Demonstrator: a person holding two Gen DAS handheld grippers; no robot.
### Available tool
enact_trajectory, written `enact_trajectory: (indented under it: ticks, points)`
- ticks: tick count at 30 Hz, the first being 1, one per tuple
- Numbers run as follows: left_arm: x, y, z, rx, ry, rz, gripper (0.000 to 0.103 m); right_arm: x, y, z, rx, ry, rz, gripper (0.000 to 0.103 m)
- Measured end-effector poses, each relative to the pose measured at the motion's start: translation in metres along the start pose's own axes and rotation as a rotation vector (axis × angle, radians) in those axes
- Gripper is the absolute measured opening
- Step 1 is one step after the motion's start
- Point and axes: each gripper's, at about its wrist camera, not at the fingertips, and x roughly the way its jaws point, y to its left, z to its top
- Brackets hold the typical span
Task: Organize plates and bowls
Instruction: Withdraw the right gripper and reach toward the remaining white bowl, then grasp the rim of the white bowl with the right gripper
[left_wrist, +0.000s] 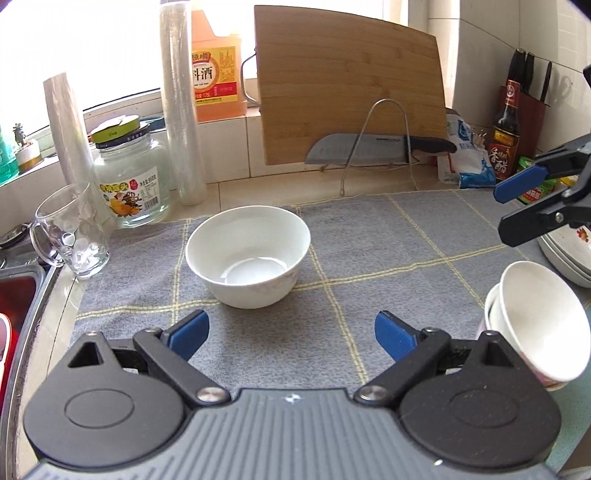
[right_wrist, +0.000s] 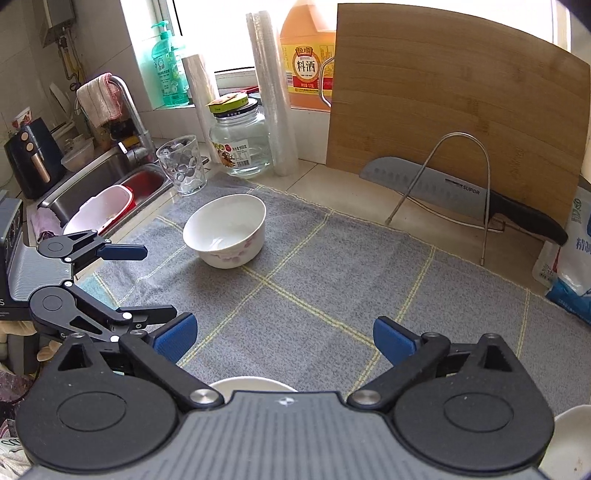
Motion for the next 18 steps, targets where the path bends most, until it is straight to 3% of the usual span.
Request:
enact_trajectory:
  ticks: [18]
  points:
    - [0.050, 0.033, 0.006, 0.031, -0.033, -0.025, 0.096, 0.087, 0.035, 0.075, -0.089, 0.055, 0.037, 0.103]
